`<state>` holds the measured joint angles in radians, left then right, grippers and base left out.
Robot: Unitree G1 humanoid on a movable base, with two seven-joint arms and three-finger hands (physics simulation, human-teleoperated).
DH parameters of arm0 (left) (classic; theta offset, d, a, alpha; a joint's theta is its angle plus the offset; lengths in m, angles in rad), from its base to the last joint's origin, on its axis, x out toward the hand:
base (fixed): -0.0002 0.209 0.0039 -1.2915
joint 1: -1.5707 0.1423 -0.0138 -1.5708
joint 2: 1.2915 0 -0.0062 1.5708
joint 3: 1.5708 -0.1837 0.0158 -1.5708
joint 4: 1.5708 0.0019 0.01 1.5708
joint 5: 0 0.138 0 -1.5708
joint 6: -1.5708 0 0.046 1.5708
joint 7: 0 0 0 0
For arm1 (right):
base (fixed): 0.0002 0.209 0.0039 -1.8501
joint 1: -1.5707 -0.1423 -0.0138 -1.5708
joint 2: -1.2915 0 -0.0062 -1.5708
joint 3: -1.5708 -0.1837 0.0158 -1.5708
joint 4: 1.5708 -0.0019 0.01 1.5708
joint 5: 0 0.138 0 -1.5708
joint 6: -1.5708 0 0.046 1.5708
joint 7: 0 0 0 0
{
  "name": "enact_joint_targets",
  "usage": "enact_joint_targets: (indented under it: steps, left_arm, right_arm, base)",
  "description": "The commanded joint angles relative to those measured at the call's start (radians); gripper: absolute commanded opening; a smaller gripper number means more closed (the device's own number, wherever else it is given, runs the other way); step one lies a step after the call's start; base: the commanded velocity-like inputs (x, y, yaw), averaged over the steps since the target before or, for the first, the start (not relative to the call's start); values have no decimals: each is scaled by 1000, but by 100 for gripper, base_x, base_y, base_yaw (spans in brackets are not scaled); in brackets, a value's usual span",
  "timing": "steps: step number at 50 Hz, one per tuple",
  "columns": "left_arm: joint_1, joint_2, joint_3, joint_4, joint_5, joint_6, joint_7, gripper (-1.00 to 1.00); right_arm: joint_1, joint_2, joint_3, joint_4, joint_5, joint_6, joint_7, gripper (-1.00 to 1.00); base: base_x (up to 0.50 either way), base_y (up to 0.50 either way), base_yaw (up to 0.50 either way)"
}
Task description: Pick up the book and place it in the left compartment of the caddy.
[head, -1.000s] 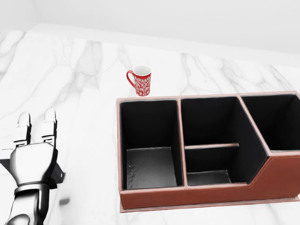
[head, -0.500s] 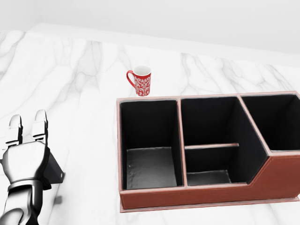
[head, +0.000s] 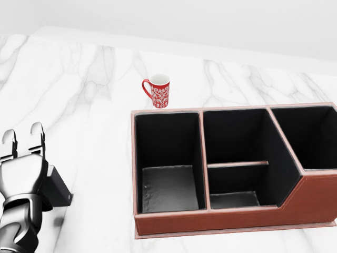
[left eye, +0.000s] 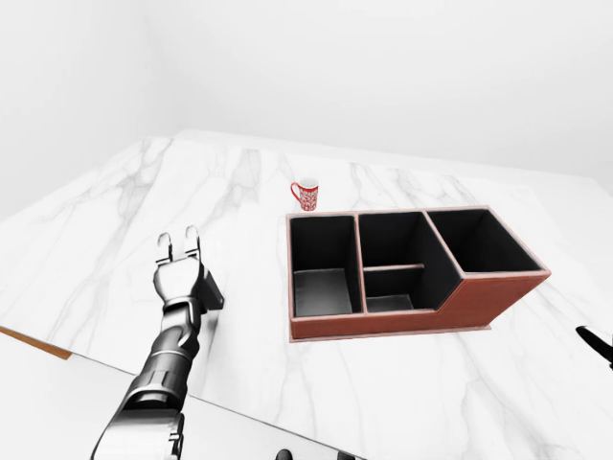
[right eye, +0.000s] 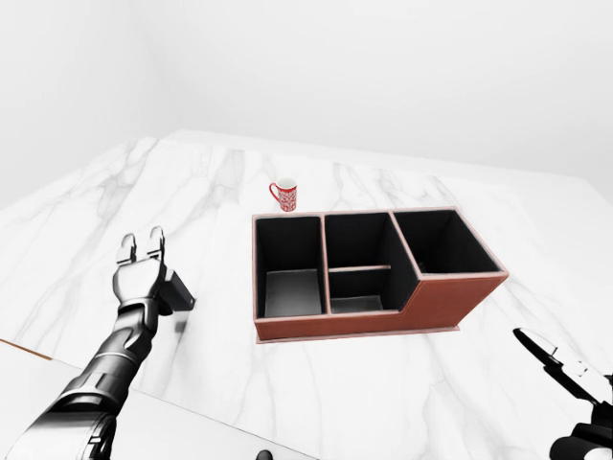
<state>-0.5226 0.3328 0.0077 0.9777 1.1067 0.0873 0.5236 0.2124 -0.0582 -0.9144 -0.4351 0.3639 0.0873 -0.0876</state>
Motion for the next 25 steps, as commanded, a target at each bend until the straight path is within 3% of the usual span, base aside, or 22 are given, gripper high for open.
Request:
enact_joint_targets:
  steps: [1,14,16,25]
  left_arm:
    - [-30,17,-6,-31,2,0,0,100]
    - [-131,24,-17,127,24,0,0,100]
    - [-170,22,-35,187,40,0,0,100]
    - [-202,20,-71,281,61,0,0,100]
  right_arm:
    - [-3,-2,7,13,-8,0,-2,100]
    - [0,1,11,13,-12,0,-2,100]
    - [0,2,14,20,-16,0,-1,100]
    - [2,2,9,13,-14,0,-2,100]
  base:
    - [0,0,0]
    - [0,0,0]
    - [0,0,0]
    - [0,0,0]
